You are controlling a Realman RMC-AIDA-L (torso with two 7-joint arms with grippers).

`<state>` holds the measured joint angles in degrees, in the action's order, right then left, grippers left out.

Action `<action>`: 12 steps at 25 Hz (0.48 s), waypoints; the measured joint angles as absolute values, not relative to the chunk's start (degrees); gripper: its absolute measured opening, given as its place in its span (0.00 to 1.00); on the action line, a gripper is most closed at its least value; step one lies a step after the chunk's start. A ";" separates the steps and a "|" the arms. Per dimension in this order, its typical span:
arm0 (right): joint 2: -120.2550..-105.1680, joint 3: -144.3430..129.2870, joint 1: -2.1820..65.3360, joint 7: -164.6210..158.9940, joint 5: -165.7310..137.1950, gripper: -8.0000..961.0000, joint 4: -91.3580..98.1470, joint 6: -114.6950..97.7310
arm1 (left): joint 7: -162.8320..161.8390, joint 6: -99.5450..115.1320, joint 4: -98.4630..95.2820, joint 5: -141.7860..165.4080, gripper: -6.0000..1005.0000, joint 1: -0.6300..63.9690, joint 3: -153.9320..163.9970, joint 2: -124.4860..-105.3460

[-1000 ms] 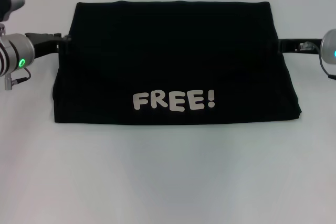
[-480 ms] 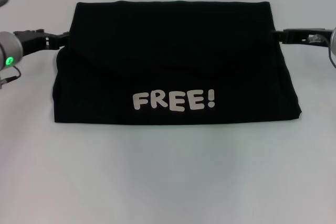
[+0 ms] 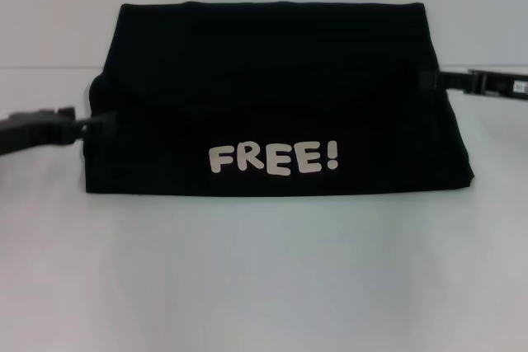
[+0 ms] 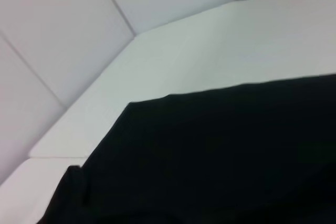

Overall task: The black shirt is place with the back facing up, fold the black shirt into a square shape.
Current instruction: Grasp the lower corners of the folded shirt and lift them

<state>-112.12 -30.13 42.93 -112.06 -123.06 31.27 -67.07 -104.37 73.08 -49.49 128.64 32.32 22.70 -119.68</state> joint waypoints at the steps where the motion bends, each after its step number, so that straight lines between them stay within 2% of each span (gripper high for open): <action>1: -112.10 -30.16 42.45 -111.89 -122.97 0.67 31.30 -67.32 | -104.08 73.89 -50.22 128.69 0.88 31.24 22.68 -119.89; 6: -112.69 -30.09 41.28 -110.15 -122.91 0.66 31.37 -67.09 | -96.20 74.13 -51.40 129.17 0.90 27.60 24.04 -121.36; 12: -112.86 -29.74 41.15 -110.26 -122.87 0.65 31.09 -66.43 | -90.77 67.61 -48.47 129.98 0.90 27.22 27.19 -121.88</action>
